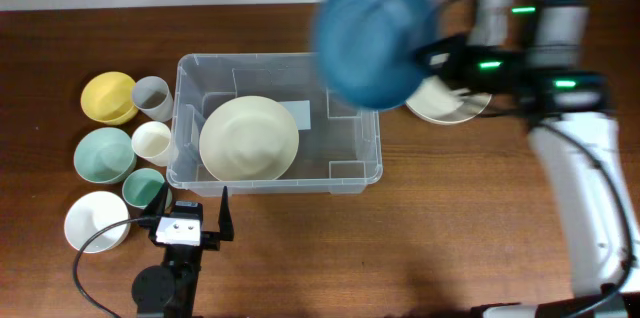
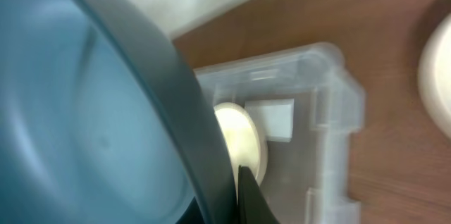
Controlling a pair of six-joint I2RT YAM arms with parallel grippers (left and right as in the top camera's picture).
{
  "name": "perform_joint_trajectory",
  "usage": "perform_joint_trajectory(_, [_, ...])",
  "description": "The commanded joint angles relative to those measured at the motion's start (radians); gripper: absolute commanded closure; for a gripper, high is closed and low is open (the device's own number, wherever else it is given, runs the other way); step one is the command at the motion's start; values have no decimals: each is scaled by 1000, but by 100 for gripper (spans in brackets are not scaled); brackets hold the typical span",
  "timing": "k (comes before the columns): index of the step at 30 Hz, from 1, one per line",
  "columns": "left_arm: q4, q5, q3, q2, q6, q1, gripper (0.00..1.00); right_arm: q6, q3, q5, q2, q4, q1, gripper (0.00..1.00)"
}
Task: Pack container
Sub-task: 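Carry the blue bowl into the container onto the cream plate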
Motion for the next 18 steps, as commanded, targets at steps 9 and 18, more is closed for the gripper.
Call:
perform_joint_trajectory(9, [-8, -2, -2, -8, 13, 5, 0, 211, 2, 348, 274, 116, 416, 93])
perform_joint_trajectory(18, [-8, -2, -2, -8, 13, 5, 0, 249, 2, 348, 426, 169, 497, 92])
